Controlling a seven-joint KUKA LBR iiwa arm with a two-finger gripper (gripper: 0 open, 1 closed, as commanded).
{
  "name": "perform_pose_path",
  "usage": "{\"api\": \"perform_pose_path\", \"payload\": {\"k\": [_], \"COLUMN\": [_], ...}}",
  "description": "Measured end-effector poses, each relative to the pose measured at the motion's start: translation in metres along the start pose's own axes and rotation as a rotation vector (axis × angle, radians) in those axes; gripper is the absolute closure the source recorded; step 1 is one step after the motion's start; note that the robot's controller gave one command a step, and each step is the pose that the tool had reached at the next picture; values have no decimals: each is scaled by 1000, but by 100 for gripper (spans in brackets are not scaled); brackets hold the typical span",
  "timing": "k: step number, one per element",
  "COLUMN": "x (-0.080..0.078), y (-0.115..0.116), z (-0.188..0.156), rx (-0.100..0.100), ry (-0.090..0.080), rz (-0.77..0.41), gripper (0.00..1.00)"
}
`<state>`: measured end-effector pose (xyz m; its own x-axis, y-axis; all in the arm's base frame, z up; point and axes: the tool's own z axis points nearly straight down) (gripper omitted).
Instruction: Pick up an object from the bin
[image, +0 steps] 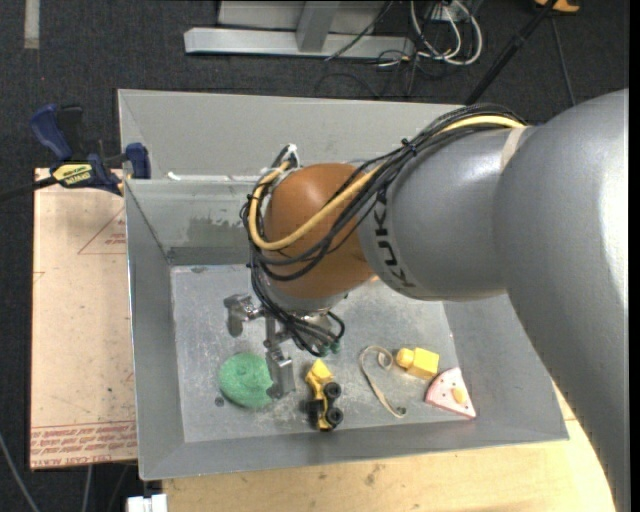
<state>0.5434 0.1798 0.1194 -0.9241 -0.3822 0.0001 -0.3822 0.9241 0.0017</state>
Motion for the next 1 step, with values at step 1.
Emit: {"api": "perform_pose_path", "payload": {"k": [1], "x": [19], "y": [12], "z": [49], "rx": [0], "ry": [-2], "rz": [-22], "gripper": [0]}}
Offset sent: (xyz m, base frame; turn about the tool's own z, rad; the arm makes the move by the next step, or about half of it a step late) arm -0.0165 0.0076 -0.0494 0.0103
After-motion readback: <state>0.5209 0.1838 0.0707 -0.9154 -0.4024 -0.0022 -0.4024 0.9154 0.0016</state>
